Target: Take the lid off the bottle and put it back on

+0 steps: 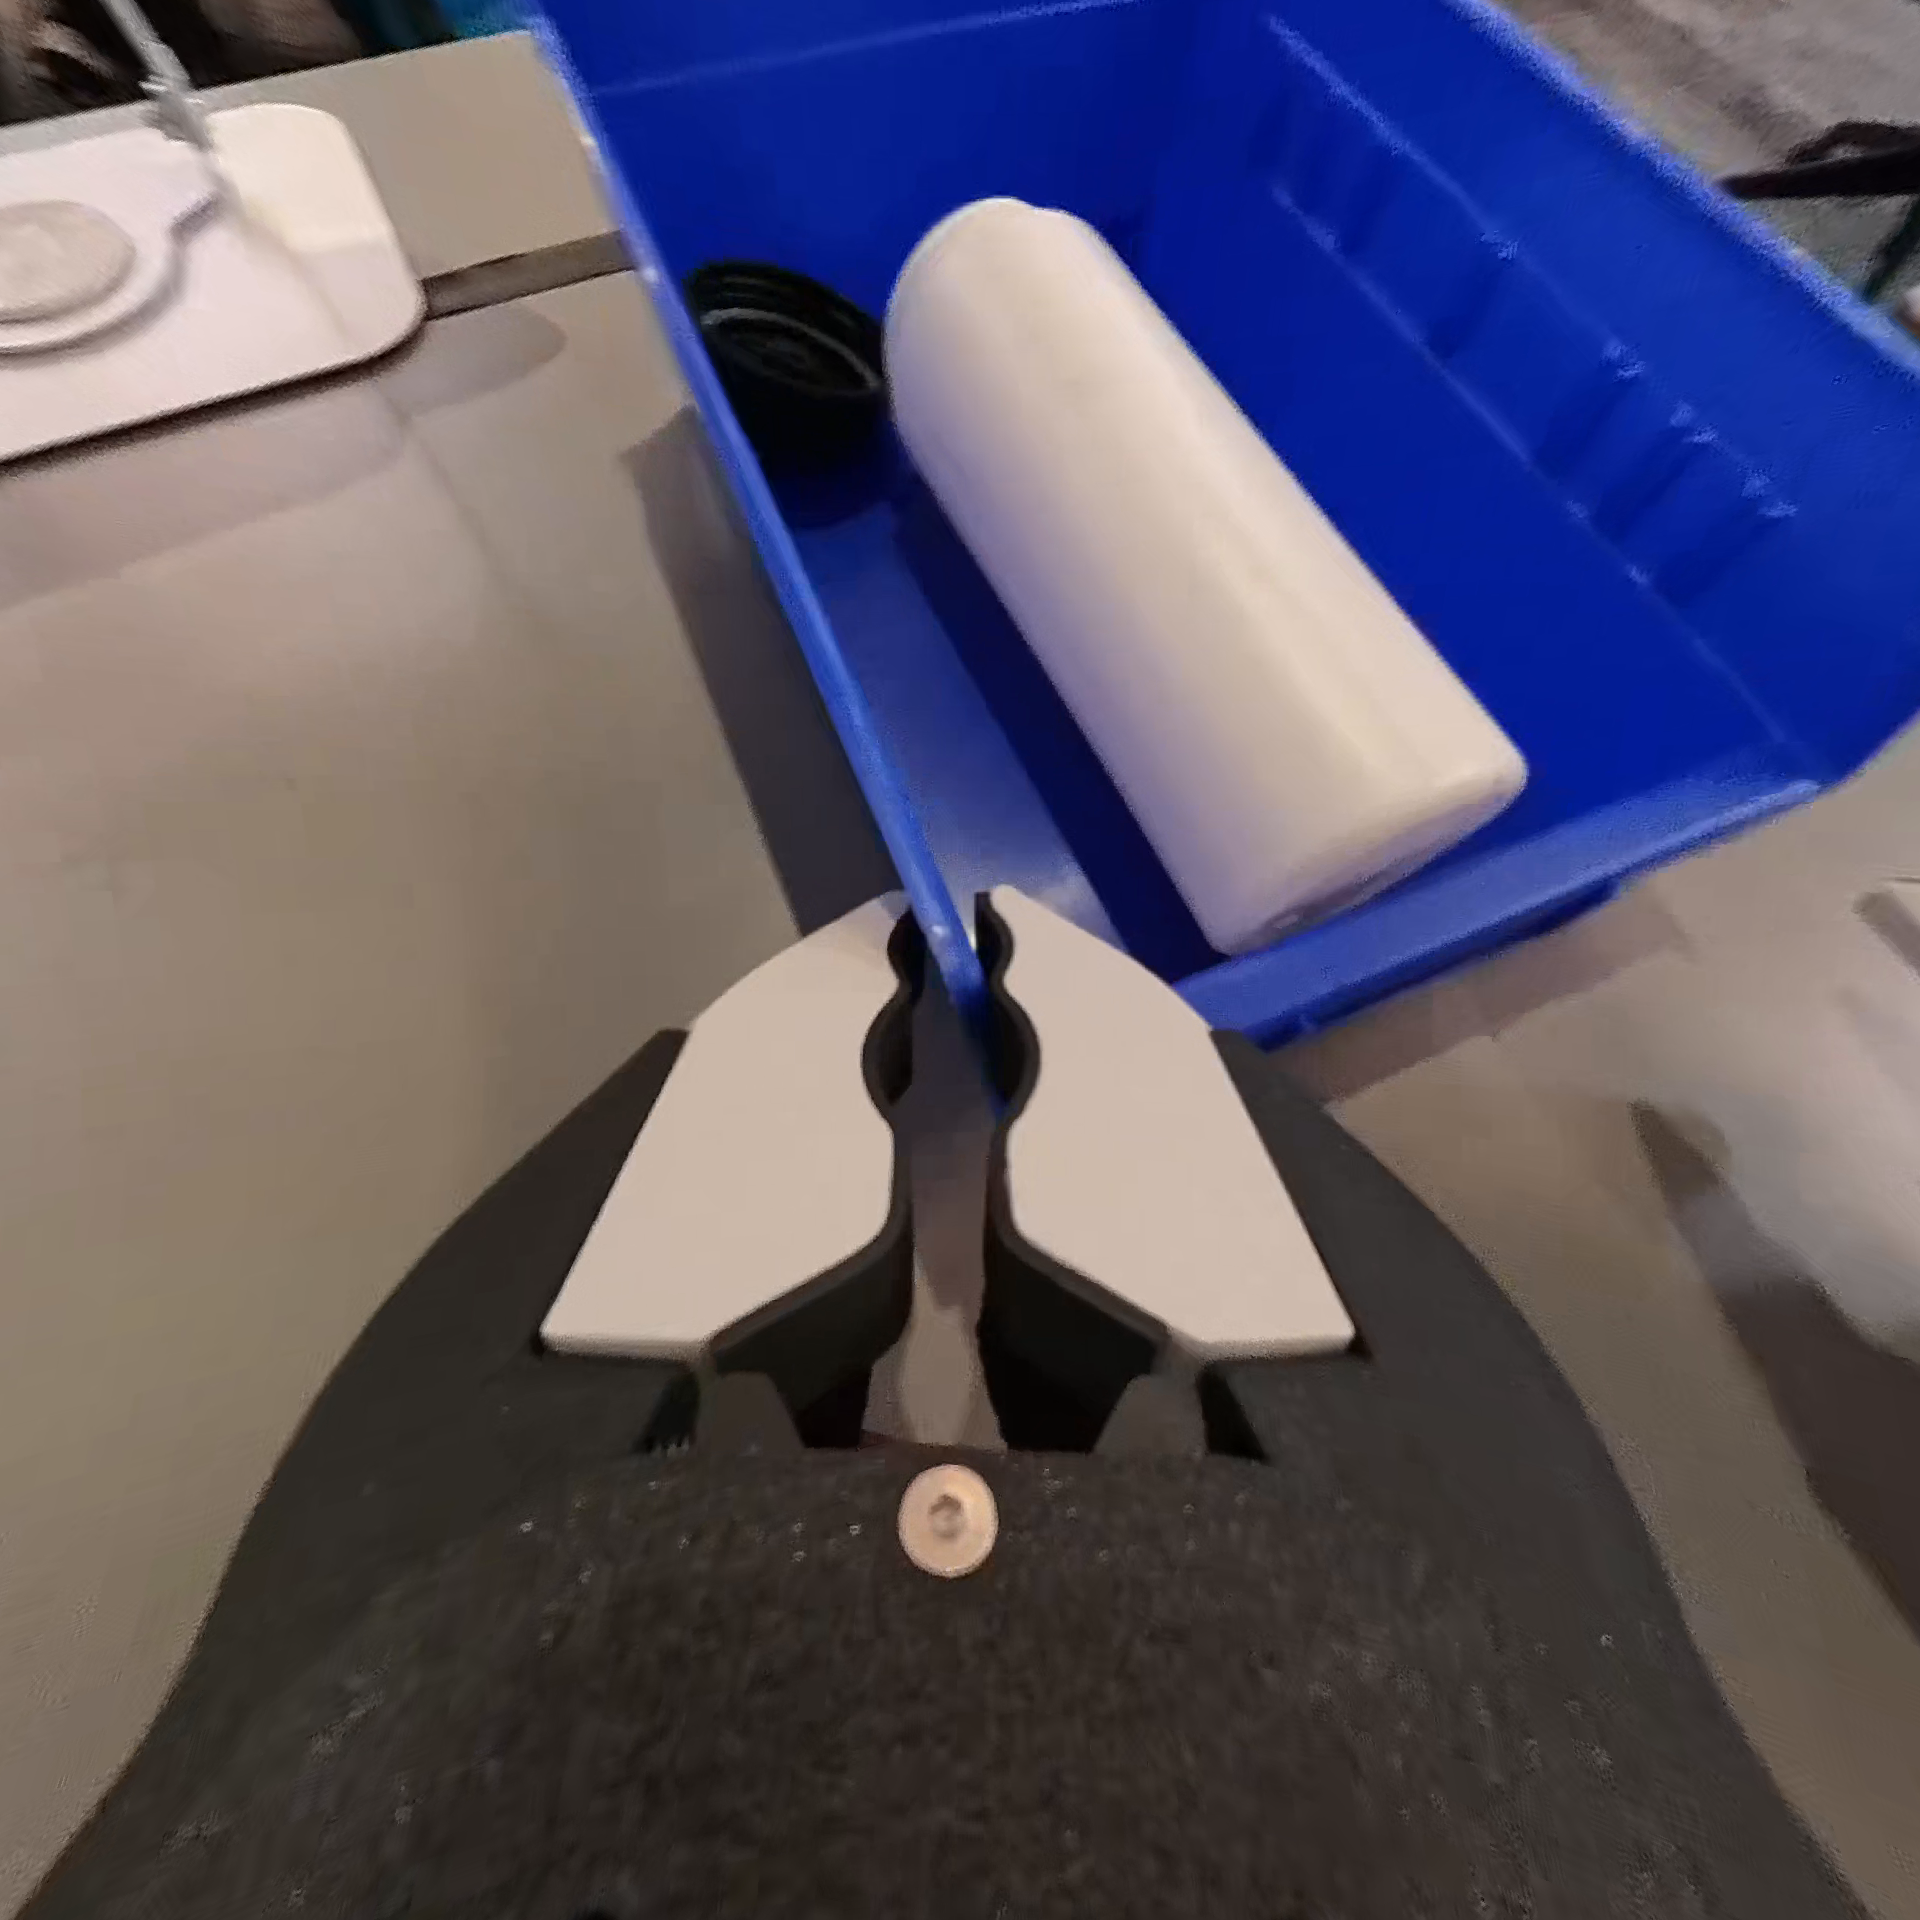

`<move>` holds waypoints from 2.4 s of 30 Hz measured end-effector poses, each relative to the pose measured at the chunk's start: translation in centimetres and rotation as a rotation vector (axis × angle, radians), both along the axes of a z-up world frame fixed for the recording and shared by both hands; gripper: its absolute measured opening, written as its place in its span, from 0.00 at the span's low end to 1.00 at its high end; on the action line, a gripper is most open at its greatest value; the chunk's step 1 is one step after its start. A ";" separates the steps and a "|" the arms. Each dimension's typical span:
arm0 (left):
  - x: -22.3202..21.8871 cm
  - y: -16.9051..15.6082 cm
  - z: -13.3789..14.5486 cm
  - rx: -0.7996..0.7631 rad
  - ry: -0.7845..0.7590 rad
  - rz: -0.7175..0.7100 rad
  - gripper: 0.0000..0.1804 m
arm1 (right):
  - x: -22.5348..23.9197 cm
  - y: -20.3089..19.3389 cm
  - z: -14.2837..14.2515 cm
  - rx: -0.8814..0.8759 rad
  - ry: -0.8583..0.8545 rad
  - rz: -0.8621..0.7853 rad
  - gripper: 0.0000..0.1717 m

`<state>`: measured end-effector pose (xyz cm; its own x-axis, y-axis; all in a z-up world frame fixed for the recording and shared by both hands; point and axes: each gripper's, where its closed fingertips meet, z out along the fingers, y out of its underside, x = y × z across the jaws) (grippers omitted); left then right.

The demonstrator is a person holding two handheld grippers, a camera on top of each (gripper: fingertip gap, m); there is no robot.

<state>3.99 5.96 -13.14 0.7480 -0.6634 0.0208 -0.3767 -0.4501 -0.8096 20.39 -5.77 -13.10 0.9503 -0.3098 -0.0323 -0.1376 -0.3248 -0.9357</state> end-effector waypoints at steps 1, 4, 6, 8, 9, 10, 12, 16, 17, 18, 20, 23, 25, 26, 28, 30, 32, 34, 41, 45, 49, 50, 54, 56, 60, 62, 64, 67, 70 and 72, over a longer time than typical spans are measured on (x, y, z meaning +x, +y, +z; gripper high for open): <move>-0.6 0.0 0.0 0.003 -0.002 0.021 0.04 | 0.1 0.0 -0.2 -0.014 0.000 -0.028 0.39; -2.4 -0.4 0.0 -0.005 -0.042 0.067 0.03 | -0.9 0.4 -0.5 -0.033 0.010 -0.036 0.40; -3.7 -0.9 0.1 0.003 -0.054 0.083 0.02 | -1.6 0.7 -0.4 -0.027 0.015 -0.029 0.40; -5.0 -1.5 0.1 0.009 -0.063 0.086 0.02 | -2.3 1.0 -0.4 -0.020 0.033 -0.016 0.38; -5.6 -1.8 0.1 0.009 -0.069 0.086 0.02 | -2.7 1.1 -0.5 -0.022 0.046 -0.005 0.38; -6.2 -2.2 0.1 0.004 -0.077 0.081 0.02 | -3.4 1.3 -0.6 -0.021 0.063 0.030 0.38; -7.3 -3.0 0.2 0.004 -0.071 0.072 0.02 | -6.3 1.7 -0.4 -0.013 0.135 0.169 0.09; -10.9 -4.1 1.0 0.082 -0.056 0.090 0.02 | -8.9 1.6 0.3 -0.029 0.068 0.128 0.03; -12.1 -4.2 1.3 0.105 -0.061 0.105 0.03 | -9.9 1.7 0.9 -0.011 0.055 0.144 0.03; -13.4 -4.1 1.8 0.119 -0.064 0.122 0.02 | -11.2 1.8 1.3 0.006 0.066 0.164 0.02; -16.0 -3.9 2.6 0.135 -0.047 0.140 0.03 | -13.6 2.3 1.6 0.029 0.107 0.182 0.03; -21.2 -3.0 3.9 0.201 -0.022 0.214 0.02 | -18.6 4.0 1.9 0.043 0.109 0.254 0.03; -24.6 -2.2 4.1 0.228 -0.032 0.268 0.02 | -21.9 5.5 2.3 0.046 0.082 0.287 0.03; -26.2 -1.8 4.0 0.232 -0.037 0.291 0.02 | -23.4 6.2 2.4 0.050 0.071 0.305 0.03; -28.8 -1.0 3.2 0.213 -0.048 0.321 0.02 | -25.9 8.0 2.1 0.044 0.030 0.325 0.03; -30.8 0.0 2.2 0.196 -0.041 0.346 0.03 | -27.9 9.6 1.6 0.036 0.023 0.334 0.03; -32.3 1.1 1.0 0.183 -0.012 0.355 0.02 | -29.5 10.9 1.2 0.041 -0.005 0.346 0.03; -33.0 2.1 0.4 0.203 -0.018 0.336 0.03 | -30.4 11.9 0.3 0.020 -0.060 0.356 0.04; -32.0 0.8 6.5 0.340 -0.327 0.094 0.49 | -32.2 9.8 1.6 0.044 -0.067 0.630 0.25; -40.8 2.6 10.9 0.458 -0.528 0.262 0.29 | -31.6 6.1 2.3 0.110 -0.146 0.754 0.26; -53.9 7.0 7.9 0.402 -0.351 0.596 0.37 | -33.1 4.7 3.3 0.169 -0.034 0.834 0.26; -56.3 7.8 6.8 0.367 -0.308 0.657 0.39 | -33.7 4.6 3.5 0.180 -0.017 0.852 0.26; -59.5 10.9 2.7 0.203 -0.260 0.693 0.42 | -37.2 3.3 3.9 0.210 -0.013 0.945 0.25; -58.5 11.7 1.1 0.148 -0.238 0.609 0.30 | -39.8 1.9 3.8 0.186 0.056 1.029 0.26; -58.2 12.2 1.2 0.190 -0.174 0.606 0.01 | -44.7 -0.6 2.9 0.130 0.124 1.151 0.26; -58.2 11.7 0.8 0.163 -0.167 0.636 0.01 | -46.9 -1.9 1.5 0.064 0.102 1.229 0.26; -57.8 10.3 0.8 0.147 -0.190 0.663 0.01 | -48.4 -2.8 0.1 0.012 0.051 1.278 0.26; -57.6 7.0 0.7 0.132 -0.182 0.746 0.01 | -49.4 -2.8 -1.2 -0.029 -0.050 1.252 0.28; -56.8 3.4 0.7 0.069 -0.209 0.811 0.01 | -49.7 -2.0 -1.3 -0.022 -0.111 1.153 0.46; -56.2 0.9 0.7 0.067 -0.187 0.816 0.02 | -50.0 -1.5 -0.8 -0.009 -0.098 1.080 0.49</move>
